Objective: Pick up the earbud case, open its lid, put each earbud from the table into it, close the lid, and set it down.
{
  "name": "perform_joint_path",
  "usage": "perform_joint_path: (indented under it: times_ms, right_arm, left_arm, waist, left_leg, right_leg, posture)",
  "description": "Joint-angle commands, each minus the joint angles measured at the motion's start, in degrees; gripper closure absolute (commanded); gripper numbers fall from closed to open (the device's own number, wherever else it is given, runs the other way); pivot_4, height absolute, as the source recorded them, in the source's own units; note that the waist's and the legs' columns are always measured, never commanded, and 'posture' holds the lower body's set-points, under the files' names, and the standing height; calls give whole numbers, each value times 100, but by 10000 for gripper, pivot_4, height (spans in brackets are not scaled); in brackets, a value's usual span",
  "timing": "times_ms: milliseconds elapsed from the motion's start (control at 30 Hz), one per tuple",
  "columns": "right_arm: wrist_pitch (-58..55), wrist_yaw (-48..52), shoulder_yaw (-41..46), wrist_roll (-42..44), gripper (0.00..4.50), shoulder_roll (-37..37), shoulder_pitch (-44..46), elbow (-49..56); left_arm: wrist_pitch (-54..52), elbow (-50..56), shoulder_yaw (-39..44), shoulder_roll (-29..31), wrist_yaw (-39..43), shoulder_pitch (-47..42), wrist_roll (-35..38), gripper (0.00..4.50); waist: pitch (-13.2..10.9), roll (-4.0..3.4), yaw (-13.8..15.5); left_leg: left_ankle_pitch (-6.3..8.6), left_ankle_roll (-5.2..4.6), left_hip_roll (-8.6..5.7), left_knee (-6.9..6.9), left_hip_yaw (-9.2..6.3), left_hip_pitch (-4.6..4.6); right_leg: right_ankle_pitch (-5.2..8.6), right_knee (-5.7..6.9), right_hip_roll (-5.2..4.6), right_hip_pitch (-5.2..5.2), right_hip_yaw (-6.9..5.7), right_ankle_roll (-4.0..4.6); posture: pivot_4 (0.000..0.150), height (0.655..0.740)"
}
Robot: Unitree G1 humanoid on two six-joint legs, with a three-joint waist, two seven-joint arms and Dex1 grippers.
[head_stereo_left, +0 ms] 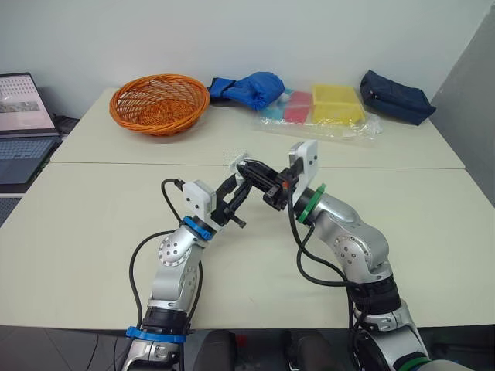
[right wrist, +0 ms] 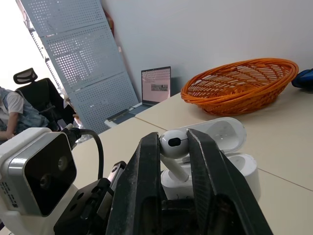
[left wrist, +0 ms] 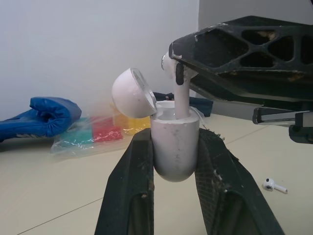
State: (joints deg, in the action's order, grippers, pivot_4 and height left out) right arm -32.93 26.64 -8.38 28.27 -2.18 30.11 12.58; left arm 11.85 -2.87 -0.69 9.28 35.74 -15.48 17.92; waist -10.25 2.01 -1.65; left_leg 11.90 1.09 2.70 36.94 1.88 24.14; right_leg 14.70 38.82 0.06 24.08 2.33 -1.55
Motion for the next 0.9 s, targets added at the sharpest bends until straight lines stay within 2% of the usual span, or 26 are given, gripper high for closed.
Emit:
perform_joint_path:
  times_ms: [33, 800, 900]
  right_arm:
    - [33, 64, -48, 27, 40767, 1, 24, 149]
    - [-14, -6, -77, -84, 40767, -21, 136, -40]
    - [5, -35, -72, -100, 30668, -21, 131, -39]
  left_arm:
    - [170, 125, 24, -36, 23, -80, 55, 37526]
    - [152, 234, -22, -101, -19, -50, 21, 37526]
    - [139, 256, -24, -98, -28, -55, 22, 37526]
  waist:
    - [0, 0, 0]
    - [0, 0, -1]
    - [0, 0, -2]
  left_leg:
    - [0, 0, 0, 0, 0, 0]
    - [0, 0, 1, -5, -1, 3]
    - [0, 0, 1, -5, -1, 3]
  right_leg:
    - [0, 0, 0, 0, 0, 0]
    - [0, -8, 0, 1, -1, 0]
    - [0, -9, 0, 1, 0, 0]
  posture:
    - [1500, 7400]
    - [1500, 7400]
    - [1500, 7400]
